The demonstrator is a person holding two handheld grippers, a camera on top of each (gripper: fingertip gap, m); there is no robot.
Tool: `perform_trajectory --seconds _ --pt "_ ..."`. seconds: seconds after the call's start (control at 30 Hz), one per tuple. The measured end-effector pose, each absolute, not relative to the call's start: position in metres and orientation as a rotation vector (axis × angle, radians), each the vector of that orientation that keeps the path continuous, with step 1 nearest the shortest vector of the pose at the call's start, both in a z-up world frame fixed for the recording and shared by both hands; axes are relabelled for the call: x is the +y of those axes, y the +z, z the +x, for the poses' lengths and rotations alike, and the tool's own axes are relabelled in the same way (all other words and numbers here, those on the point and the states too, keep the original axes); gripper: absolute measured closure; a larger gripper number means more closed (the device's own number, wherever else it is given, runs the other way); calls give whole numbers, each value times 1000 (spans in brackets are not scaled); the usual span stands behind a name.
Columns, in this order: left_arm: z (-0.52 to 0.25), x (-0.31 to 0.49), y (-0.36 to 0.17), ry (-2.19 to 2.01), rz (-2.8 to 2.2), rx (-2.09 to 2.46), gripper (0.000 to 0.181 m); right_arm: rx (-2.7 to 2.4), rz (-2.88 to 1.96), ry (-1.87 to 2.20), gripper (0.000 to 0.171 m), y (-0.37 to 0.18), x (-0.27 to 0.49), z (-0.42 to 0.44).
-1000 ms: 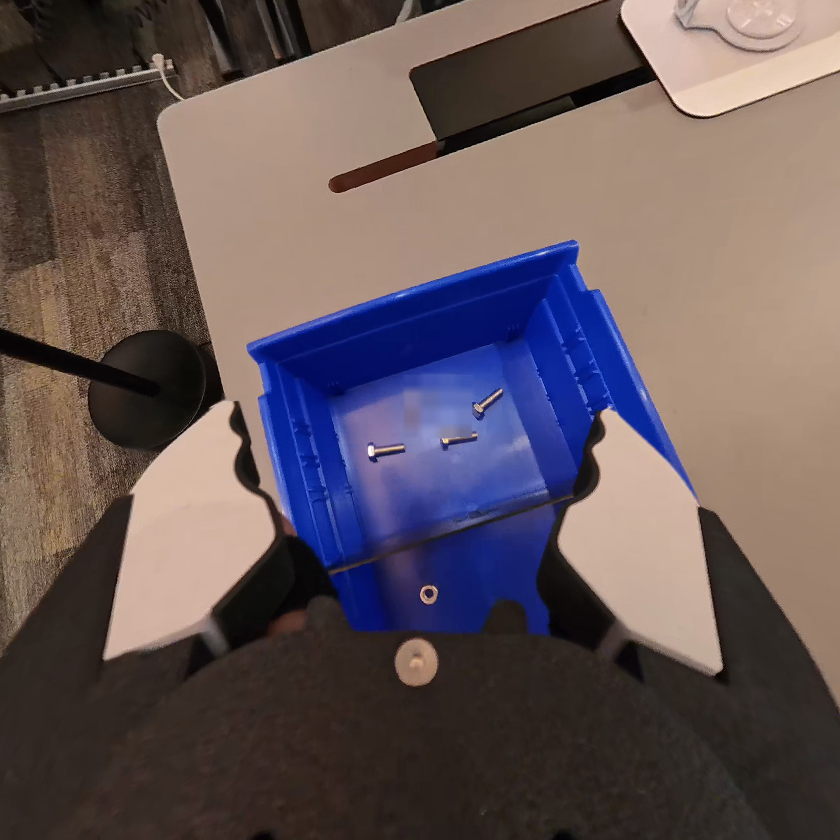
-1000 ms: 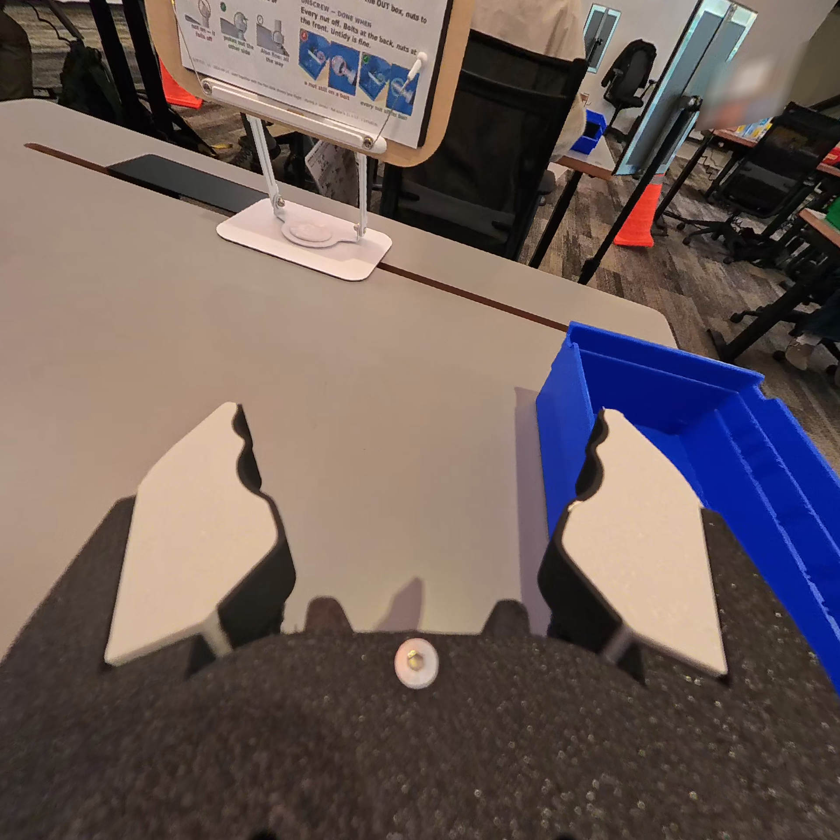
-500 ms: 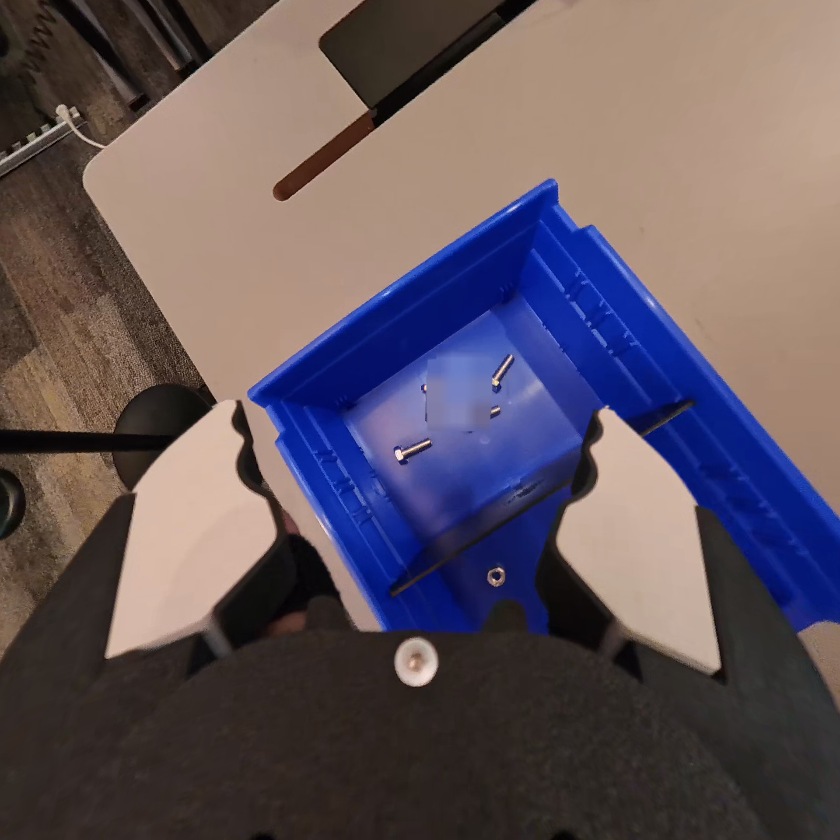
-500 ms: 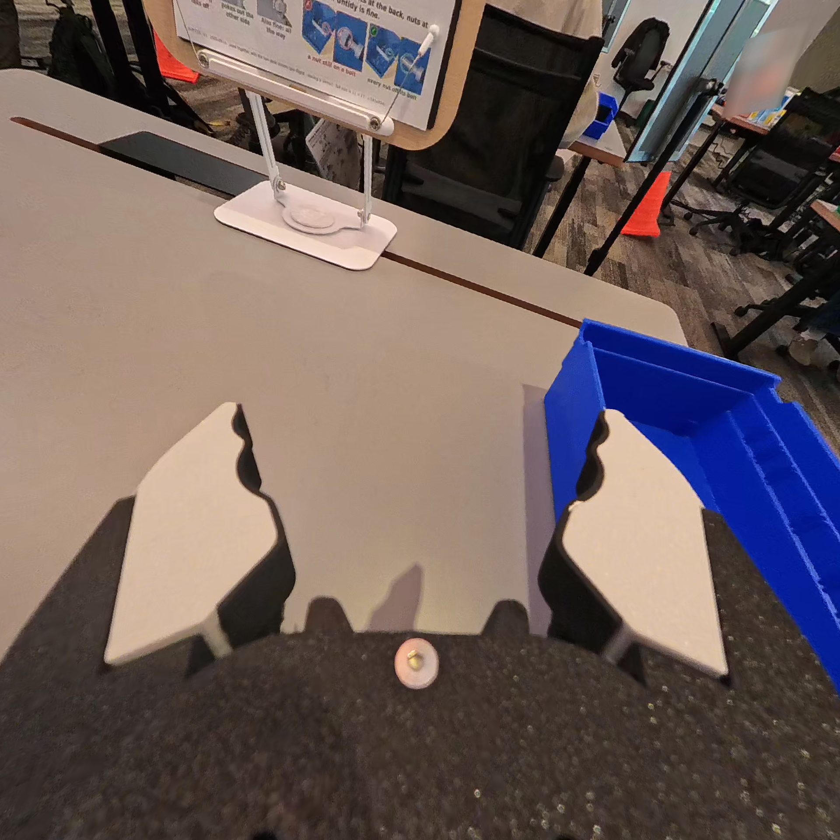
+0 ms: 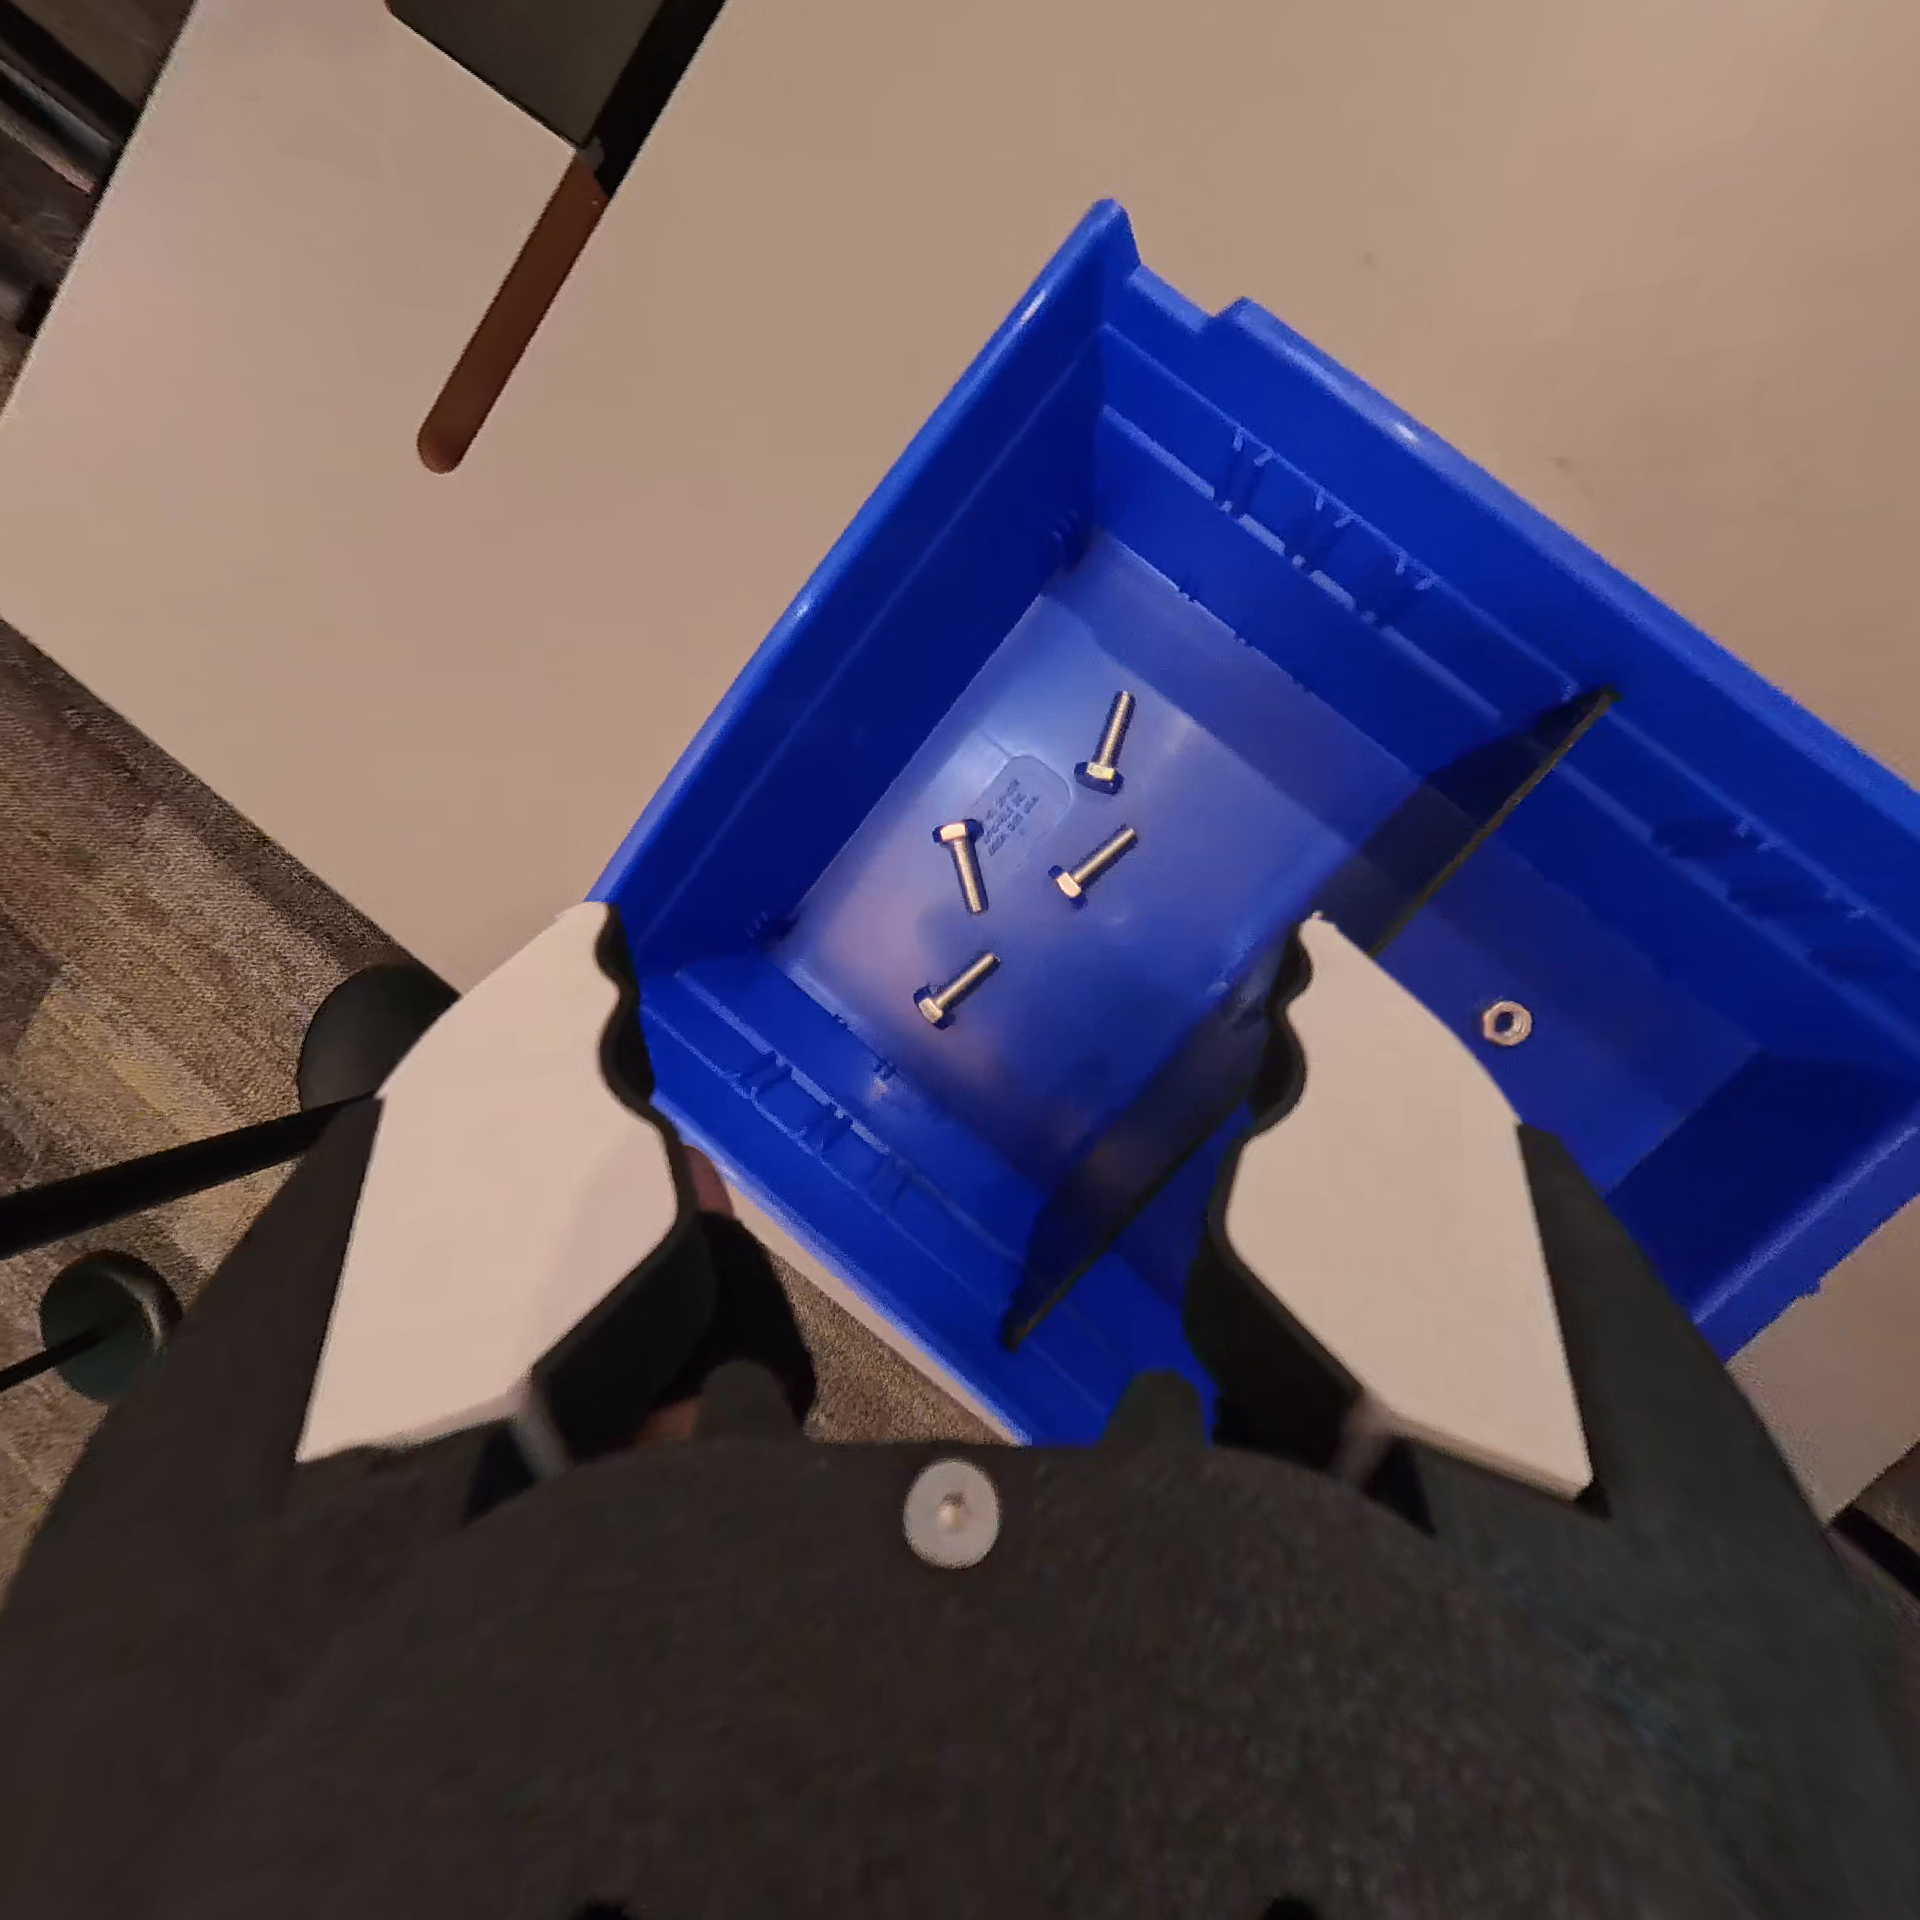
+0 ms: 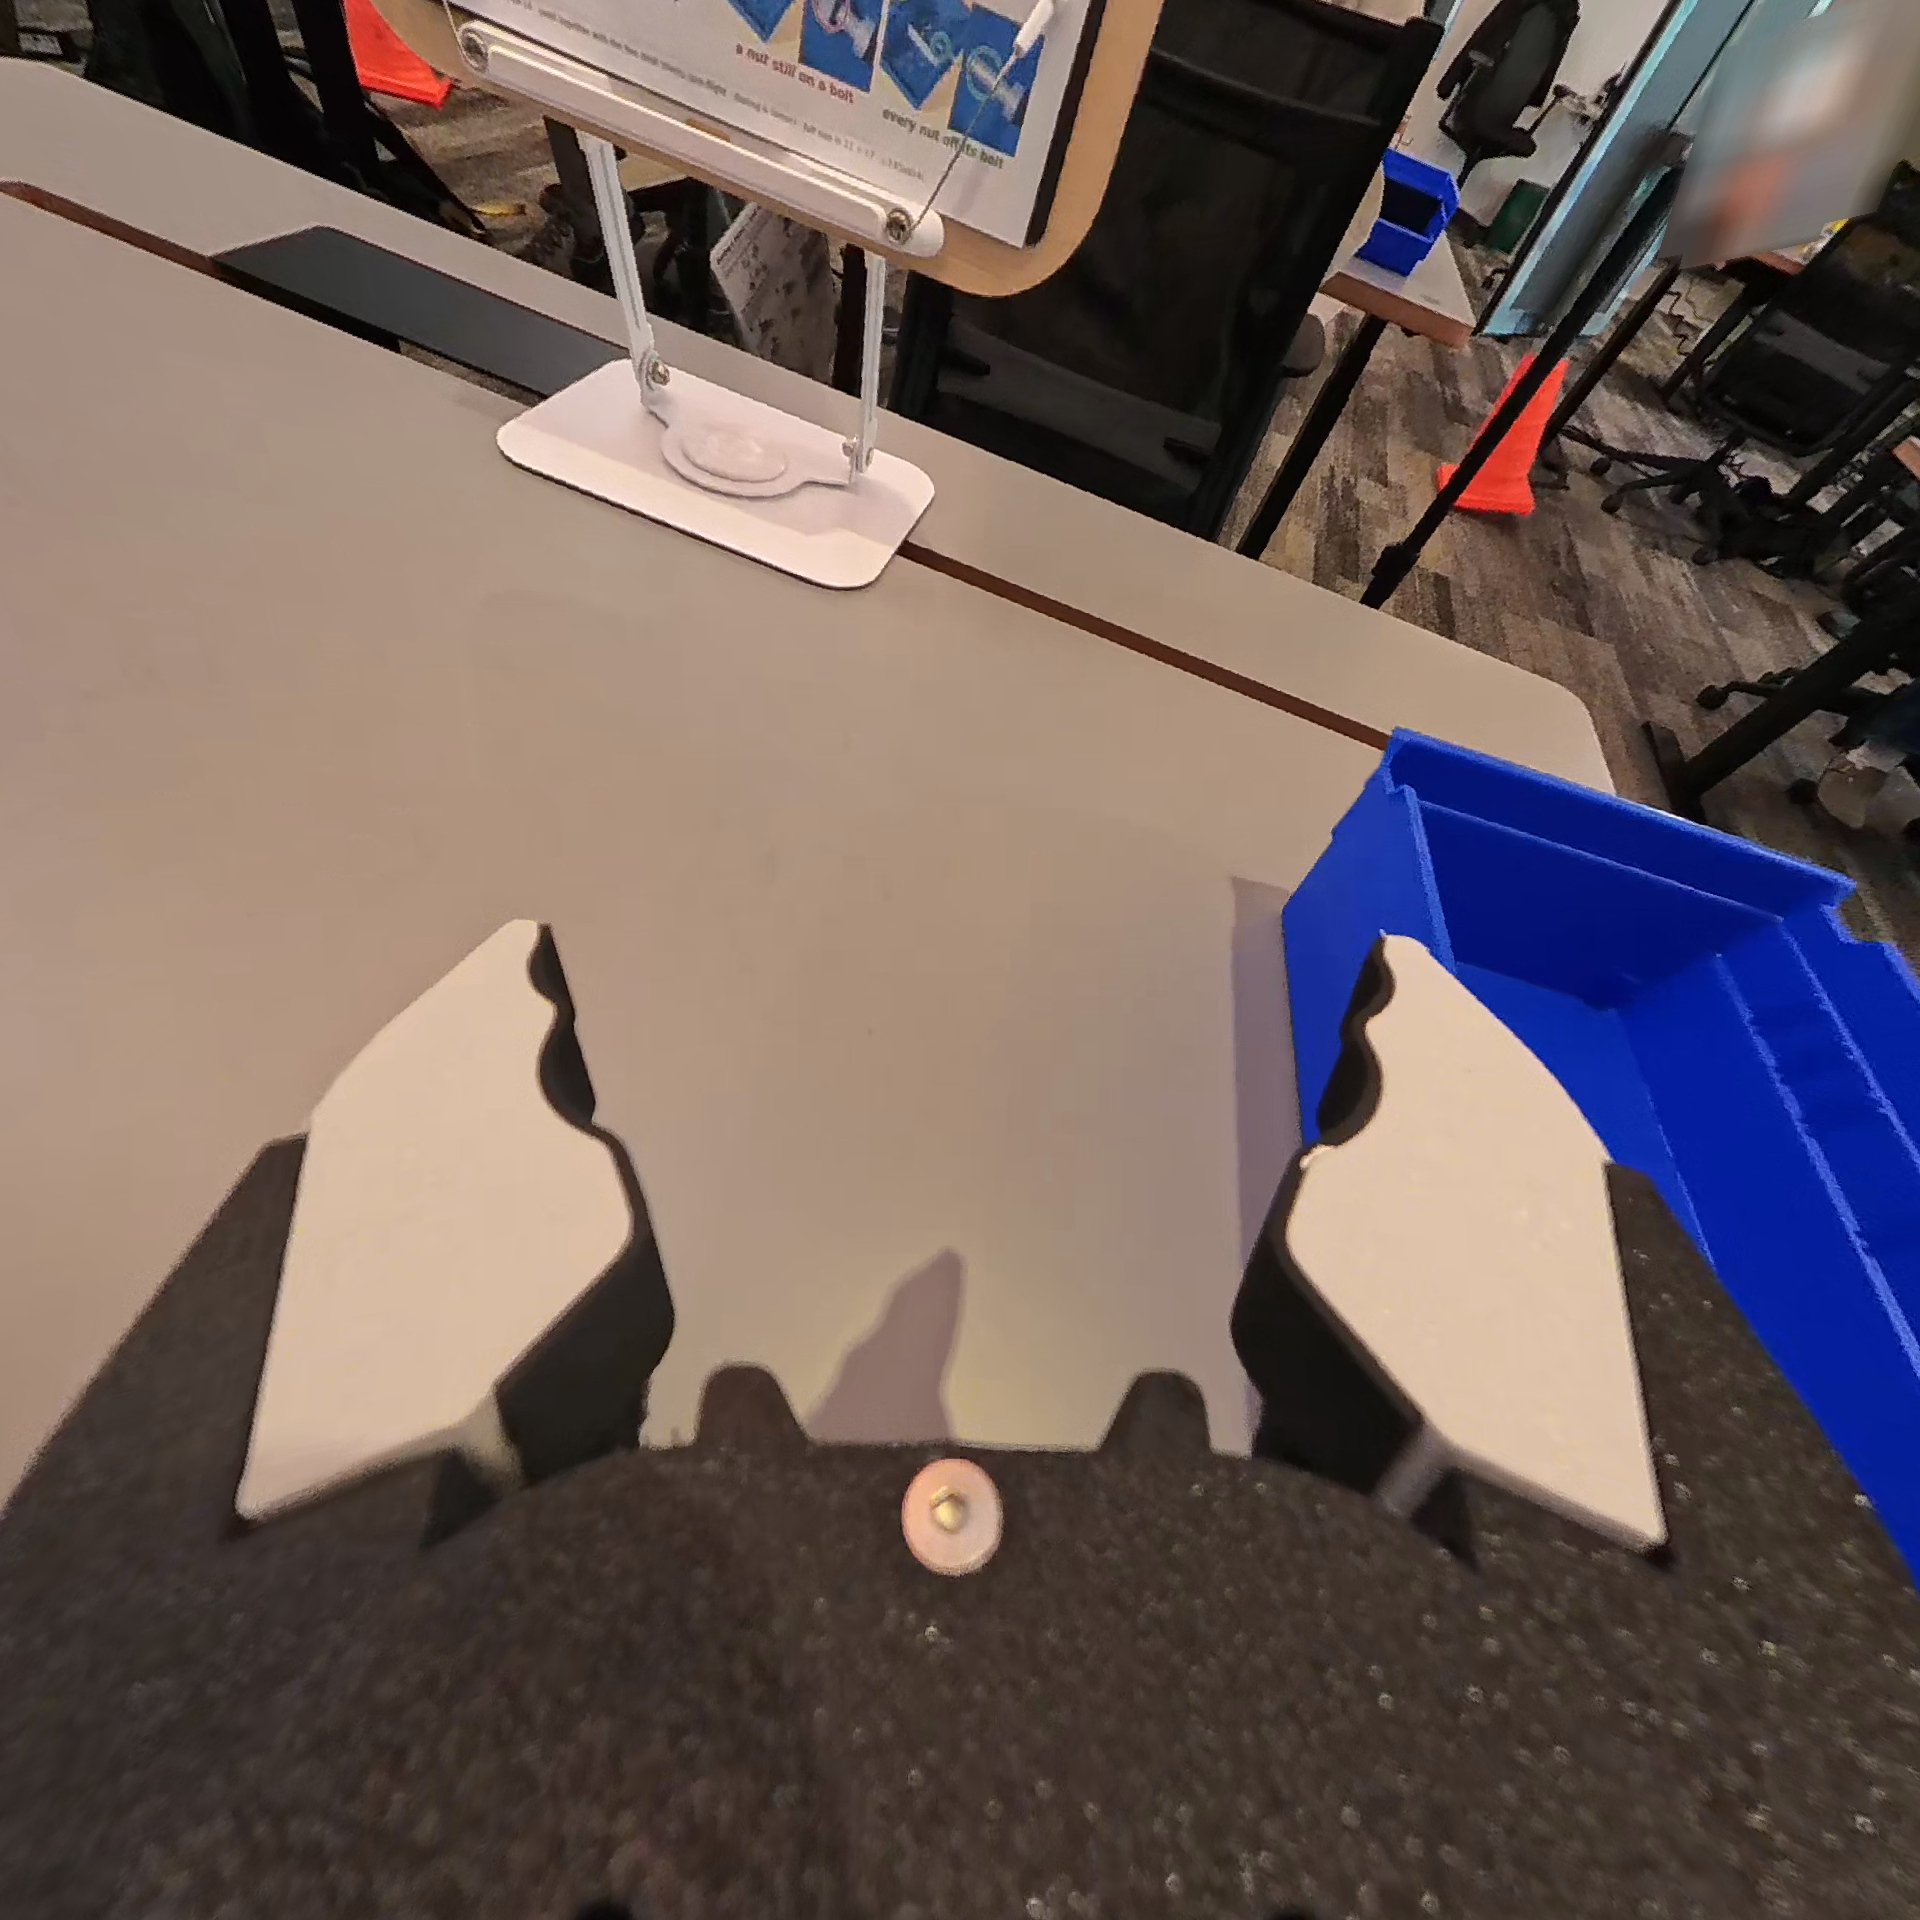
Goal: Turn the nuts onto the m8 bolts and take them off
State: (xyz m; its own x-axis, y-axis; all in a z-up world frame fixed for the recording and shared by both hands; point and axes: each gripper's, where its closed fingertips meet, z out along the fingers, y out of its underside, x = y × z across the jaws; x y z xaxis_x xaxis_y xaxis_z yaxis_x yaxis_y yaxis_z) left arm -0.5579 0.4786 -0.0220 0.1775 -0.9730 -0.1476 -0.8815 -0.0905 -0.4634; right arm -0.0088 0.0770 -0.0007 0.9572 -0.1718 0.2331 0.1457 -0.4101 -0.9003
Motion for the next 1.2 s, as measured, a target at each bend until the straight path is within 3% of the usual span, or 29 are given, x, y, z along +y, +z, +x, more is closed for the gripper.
perform_trajectory --seconds 0.37,1.2 --pt "-546 471 -48 -145 -1906 2038 85 14 -1987 -363 35 -5 82 -12" --pt "-555 468 -103 145 -1817 2458 108 0 -2012 -382 35 -8 83 -17"
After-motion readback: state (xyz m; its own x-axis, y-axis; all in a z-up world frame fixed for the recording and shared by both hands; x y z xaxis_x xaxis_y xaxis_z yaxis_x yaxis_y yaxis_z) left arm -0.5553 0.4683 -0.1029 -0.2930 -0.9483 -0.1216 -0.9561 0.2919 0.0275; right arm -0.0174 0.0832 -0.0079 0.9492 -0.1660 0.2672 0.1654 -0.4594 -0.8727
